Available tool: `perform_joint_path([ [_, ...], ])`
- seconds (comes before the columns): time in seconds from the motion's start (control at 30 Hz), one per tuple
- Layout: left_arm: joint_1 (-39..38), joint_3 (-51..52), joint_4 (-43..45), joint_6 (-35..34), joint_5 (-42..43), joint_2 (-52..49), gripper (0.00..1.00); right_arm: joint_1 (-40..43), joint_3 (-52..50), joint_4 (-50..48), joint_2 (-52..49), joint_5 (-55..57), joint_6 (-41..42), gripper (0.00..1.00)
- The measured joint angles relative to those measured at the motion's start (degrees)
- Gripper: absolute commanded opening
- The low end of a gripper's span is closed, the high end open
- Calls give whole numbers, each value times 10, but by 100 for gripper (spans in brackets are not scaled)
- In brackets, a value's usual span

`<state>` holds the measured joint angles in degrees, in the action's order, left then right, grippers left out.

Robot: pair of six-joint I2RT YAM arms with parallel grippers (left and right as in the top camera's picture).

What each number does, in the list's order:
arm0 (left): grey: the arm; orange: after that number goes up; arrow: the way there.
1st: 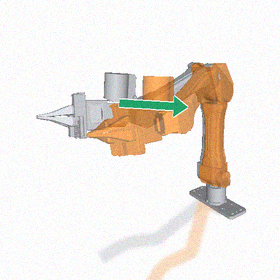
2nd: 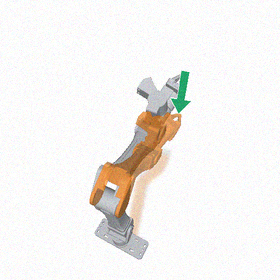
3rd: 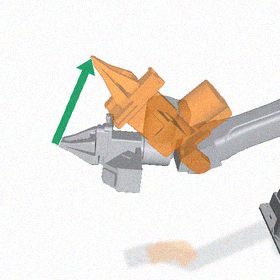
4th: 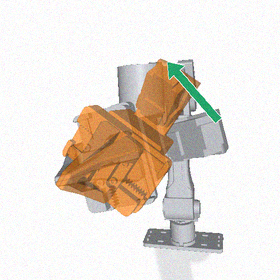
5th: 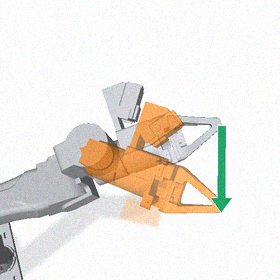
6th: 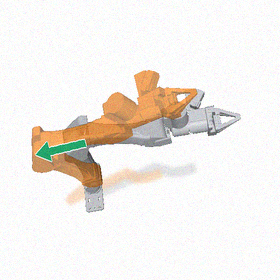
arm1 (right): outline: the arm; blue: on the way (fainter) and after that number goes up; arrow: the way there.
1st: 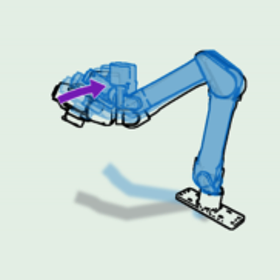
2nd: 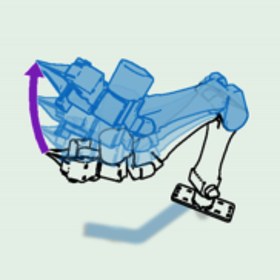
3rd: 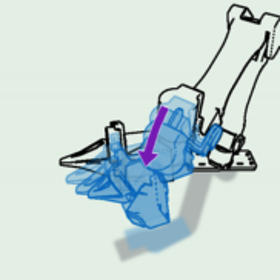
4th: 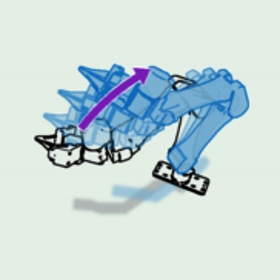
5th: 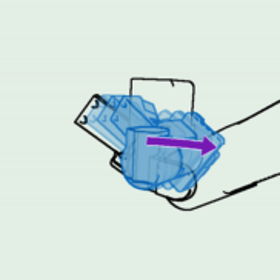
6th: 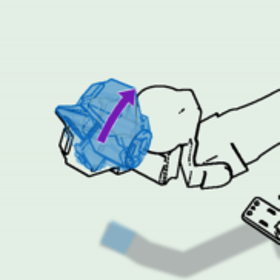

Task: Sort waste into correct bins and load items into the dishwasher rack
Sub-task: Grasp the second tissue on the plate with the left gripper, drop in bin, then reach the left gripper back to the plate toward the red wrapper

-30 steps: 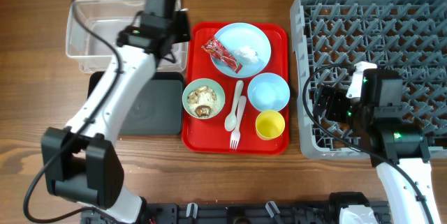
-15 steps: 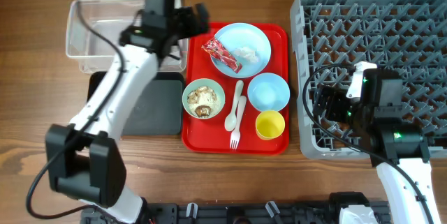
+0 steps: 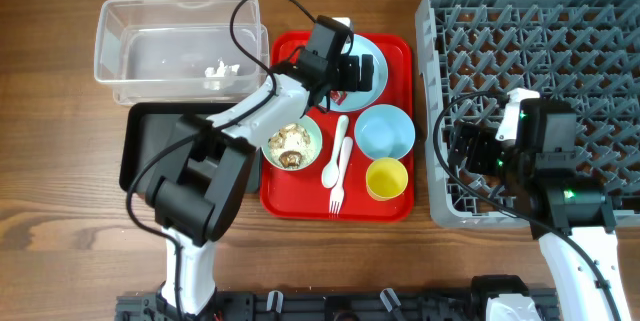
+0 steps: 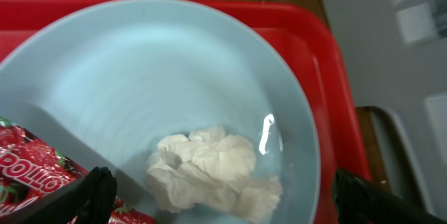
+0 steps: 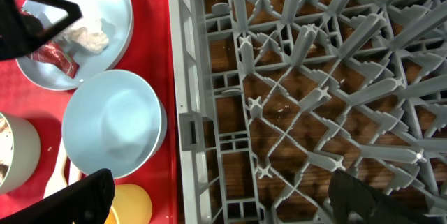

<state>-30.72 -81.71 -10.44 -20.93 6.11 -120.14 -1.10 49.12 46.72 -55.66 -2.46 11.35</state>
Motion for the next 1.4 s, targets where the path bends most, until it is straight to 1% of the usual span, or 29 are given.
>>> perform_joint_path([
  [0.07, 0, 0, 0, 0, 0, -12, 98, 0, 0, 0, 0, 0, 0, 100],
  [0.1, 0, 0, 1, 0, 0, -16, 93, 0, 0, 0, 0, 0, 0, 100],
  [0.17, -1, 0, 4, -1, 0, -23, 89, 0, 0, 0, 0, 0, 0, 100],
  [0.2, -2, 0, 4, -2, 0, -24, 84, 0, 0, 0, 0, 0, 0, 100],
  [0.23, -3, 0, 5, -2, 0, -26, 75, 0, 0, 0, 0, 0, 0, 100],
  [0.27, -3, 0, 5, -2, 0, -26, 63, 0, 0, 0, 0, 0, 0, 99],
  [0.33, -4, 0, 5, -5, 0, -26, 51, 0, 0, 0, 0, 0, 0, 100],
  [0.4, -4, 0, 5, -5, 0, -27, 33, 0, 0, 0, 0, 0, 0, 100],
  [0.43, -4, 0, 5, -3, 0, -27, 27, 0, 0, 0, 0, 0, 0, 100],
  [0.47, -4, 0, 5, -4, 0, -27, 18, 0, 0, 0, 0, 0, 0, 100],
  [0.53, -4, 0, 5, -8, 0, -27, 4, 0, 0, 0, 0, 0, 0, 100],
  [0.77, -3, 0, -5, -6, 0, -27, 4, 0, 0, 0, 0, 0, 0, 100],
  [0.93, 13, 1, -45, -6, 0, 0, 4, 0, 0, 0, 0, 0, 0, 100],
  [1.13, 97, 1, -113, -6, 0, 144, 4, 0, 0, 0, 0, 0, 0, 100],
  [1.23, 147, 1, -137, -6, -3, 178, 4, 0, 0, 0, 0, 0, 0, 100],
  [1.3, 186, 1, -160, -6, -14, 181, 4, 0, 0, 0, 0, 0, 0, 100],
  [1.33, 205, 1, -169, -6, -19, 181, 9, 0, 0, 0, 0, 0, 0, 100],
  [1.37, 220, 1, -172, -6, -24, 181, 34, 0, 0, 0, 0, 0, 0, 100],
  [1.4, 232, 1, -175, -7, -26, 181, 49, 0, 0, 0, 0, 0, 0, 100],
])
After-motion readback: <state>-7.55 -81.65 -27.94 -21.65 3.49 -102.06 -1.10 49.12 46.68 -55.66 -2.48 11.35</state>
